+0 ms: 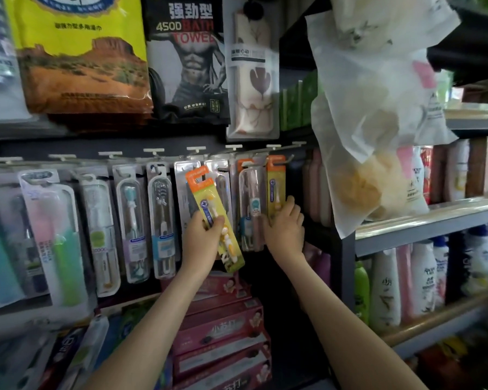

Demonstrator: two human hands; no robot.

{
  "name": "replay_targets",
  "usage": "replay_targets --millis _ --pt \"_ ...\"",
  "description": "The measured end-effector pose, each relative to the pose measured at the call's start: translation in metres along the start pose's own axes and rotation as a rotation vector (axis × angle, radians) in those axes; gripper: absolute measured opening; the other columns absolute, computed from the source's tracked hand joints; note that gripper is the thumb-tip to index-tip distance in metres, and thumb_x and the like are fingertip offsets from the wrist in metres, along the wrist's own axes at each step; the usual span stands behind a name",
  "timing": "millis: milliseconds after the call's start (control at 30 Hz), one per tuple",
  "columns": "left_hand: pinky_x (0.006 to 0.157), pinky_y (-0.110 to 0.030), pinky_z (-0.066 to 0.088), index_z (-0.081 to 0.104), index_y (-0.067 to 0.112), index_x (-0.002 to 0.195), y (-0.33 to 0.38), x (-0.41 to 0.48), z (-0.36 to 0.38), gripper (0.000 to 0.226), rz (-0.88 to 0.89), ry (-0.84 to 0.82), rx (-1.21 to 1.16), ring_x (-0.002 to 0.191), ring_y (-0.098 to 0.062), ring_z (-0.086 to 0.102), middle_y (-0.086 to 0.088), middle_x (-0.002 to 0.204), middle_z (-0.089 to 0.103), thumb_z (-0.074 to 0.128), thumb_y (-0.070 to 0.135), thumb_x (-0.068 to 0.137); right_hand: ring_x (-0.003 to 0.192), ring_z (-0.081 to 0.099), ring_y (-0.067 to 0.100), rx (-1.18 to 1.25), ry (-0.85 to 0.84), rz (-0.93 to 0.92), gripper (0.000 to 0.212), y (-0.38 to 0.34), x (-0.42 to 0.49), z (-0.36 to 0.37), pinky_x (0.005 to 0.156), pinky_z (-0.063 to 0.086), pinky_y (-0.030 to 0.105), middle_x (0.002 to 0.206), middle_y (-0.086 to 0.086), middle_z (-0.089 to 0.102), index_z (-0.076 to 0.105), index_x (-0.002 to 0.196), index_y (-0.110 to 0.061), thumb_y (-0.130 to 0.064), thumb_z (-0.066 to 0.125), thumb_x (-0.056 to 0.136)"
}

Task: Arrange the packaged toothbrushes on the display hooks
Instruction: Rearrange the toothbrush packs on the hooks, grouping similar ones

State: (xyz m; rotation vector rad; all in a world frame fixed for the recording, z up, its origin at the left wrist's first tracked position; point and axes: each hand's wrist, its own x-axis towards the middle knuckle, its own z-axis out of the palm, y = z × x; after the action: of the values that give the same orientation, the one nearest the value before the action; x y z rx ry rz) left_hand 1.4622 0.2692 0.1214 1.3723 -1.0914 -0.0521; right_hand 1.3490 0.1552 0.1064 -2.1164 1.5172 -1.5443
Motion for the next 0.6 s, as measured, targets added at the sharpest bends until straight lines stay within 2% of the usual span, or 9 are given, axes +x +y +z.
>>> replay_targets --millis 133,300,400,467,534,601 --pt "0.054 -0.030 0.035 0.054 -0.002 0.093 -0.003 -0.003 -0.013 0.028 0.027 -0.039 0.047 0.072 -0.040 0.055 -0.026 0.083 0.055 0.053 0.025 0.095 0.122 0.044 0.035 -0.057 -0.046 0.044 0.092 -0.006 0.018 0.015 0.091 0.044 0.045 0.141 0.017 0.033 -0.003 0.149 -0.014 -0.032 0.062 0.087" --pt "0.053 -0.030 0.034 0.051 0.010 0.080 -0.009 -0.005 -0.027 0.022 0.058 -0.034 0.116 0.057 -0.025 0.047 -0.008 0.066 0.047 0.055 0.026 0.094 0.121 0.042 0.033 -0.086 -0.027 0.054 0.092 -0.012 0.020 0.020 0.087 0.046 0.043 0.136 0.017 0.039 -0.003 0.150 -0.013 -0.020 0.063 0.086" --pt "0.055 -0.035 0.037 0.052 0.010 0.081 -0.009 -0.006 -0.030 0.021 0.066 -0.046 0.117 0.061 -0.032 0.050 -0.017 0.070 0.050 0.055 0.027 0.094 0.123 0.038 0.033 -0.003 -0.032 0.071 0.099 -0.013 0.018 0.019 0.084 0.048 0.041 0.135 0.017 0.039 -0.007 0.149 -0.013 -0.029 0.066 0.084" --pt "0.055 -0.035 0.036 0.052 0.009 0.083 -0.006 -0.008 -0.032 0.022 0.071 -0.054 0.108 0.059 -0.030 0.047 -0.016 0.069 0.048 0.055 0.027 0.094 0.126 0.035 0.033 0.002 -0.044 0.075 0.101 -0.012 0.020 0.016 0.085 0.048 0.041 0.138 0.016 0.036 -0.009 0.149 -0.012 -0.033 0.066 0.084" --pt "0.055 -0.033 0.036 0.055 0.006 0.088 -0.001 -0.009 -0.032 0.021 0.067 -0.069 0.088 0.061 -0.033 0.049 -0.019 0.073 0.051 0.055 0.026 0.094 0.128 0.032 0.034 -0.043 -0.078 0.044 0.093 -0.010 0.023 0.011 0.092 0.044 0.042 0.141 0.016 0.033 -0.004 0.149 -0.008 -0.032 0.062 0.088" --pt "0.056 -0.032 0.038 0.057 0.003 0.095 0.003 -0.009 -0.031 0.023 0.060 -0.088 0.069 0.072 -0.039 0.053 -0.025 0.083 0.056 0.055 0.026 0.094 0.131 0.028 0.034 -0.076 -0.126 0.027 0.085 -0.010 0.026 0.005 0.100 0.039 0.043 0.145 0.015 0.028 0.000 0.150 -0.007 -0.023 0.058 0.090"
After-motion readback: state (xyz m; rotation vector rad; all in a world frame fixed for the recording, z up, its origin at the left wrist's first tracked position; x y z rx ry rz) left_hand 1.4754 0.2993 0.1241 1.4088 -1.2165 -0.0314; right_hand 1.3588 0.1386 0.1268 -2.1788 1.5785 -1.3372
